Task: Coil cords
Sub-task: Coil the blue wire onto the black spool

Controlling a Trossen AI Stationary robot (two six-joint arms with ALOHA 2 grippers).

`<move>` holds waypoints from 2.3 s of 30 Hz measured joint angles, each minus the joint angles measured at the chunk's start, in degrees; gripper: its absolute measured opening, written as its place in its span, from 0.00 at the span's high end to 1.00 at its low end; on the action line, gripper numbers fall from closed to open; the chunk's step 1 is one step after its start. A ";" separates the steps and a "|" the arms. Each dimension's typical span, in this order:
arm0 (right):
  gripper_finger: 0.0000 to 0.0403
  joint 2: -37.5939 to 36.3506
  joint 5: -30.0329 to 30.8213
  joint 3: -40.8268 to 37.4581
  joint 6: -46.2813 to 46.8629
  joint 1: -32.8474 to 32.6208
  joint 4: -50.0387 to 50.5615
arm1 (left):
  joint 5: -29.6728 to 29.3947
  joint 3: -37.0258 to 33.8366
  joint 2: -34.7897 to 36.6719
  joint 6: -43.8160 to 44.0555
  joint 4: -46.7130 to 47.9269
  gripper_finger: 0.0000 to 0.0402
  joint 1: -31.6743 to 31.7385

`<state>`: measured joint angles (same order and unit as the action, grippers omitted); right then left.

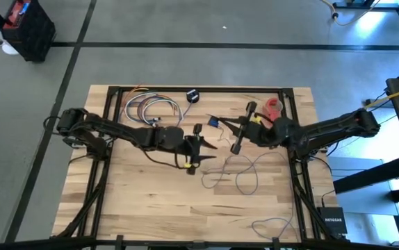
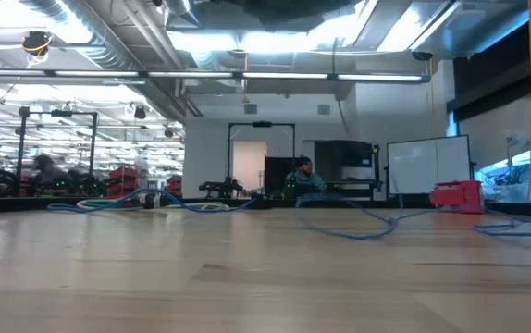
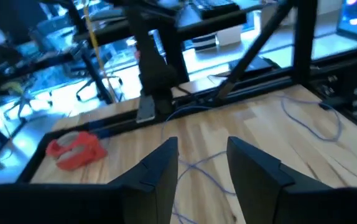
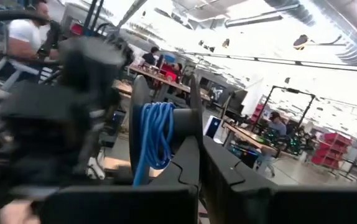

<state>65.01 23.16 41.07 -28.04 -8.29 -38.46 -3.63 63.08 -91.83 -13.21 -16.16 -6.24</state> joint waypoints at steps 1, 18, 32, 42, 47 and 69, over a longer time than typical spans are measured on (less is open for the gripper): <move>0.99 -0.01 -0.59 -1.61 -0.13 -0.01 -1.37 | 0.07 -0.01 0.00 0.93 0.41 0.68 0.25; 0.99 0.51 -4.92 -4.50 -0.95 -6.54 -5.66 | -4.13 -0.01 -2.94 3.33 -3.43 0.68 -0.79; 0.99 0.51 -4.99 -4.47 -0.76 -6.32 -5.00 | -3.42 -0.04 -8.48 2.13 -13.19 0.68 -0.04; 0.99 0.51 -7.81 -4.45 -0.25 -6.32 -5.09 | -3.40 -0.01 -12.56 1.68 -21.21 0.68 0.36; 0.99 0.51 -7.80 -4.45 -0.19 -6.32 -5.02 | -3.44 -0.01 -12.70 1.86 -21.60 0.68 1.21; 0.99 0.53 -6.56 -4.49 -0.14 -6.36 -3.70 | -12.76 0.07 -8.07 -2.71 -6.62 0.99 1.60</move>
<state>65.54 16.60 36.58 -28.18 -14.66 -42.16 -16.39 63.16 -99.90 -15.92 -22.78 -4.64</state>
